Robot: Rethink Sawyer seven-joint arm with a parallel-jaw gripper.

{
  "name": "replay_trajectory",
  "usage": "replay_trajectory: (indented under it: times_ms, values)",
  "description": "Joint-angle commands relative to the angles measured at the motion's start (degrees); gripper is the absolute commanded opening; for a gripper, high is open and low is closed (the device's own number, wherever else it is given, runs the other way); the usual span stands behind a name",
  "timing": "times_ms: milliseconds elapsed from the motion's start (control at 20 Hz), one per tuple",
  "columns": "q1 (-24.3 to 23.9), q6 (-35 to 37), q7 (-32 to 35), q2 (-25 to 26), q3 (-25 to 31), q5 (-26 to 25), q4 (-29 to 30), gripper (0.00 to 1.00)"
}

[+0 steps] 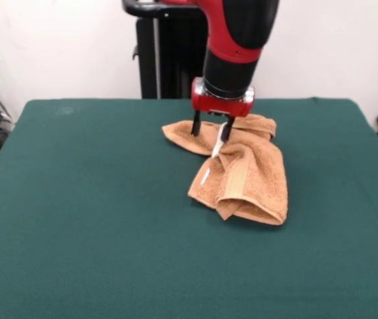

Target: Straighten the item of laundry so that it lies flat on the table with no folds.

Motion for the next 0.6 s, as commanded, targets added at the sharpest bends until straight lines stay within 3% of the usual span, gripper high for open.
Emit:
replay_trajectory:
  times_ms: [50, 600]
  values:
    - [-2.7, 5.1, 14.4, 1.2, 7.9, -1.6, -1.6, 1.0]
    - [-7.9, 2.6, 11.5, -1.2, 15.7, -0.9, 1.1, 1.0]
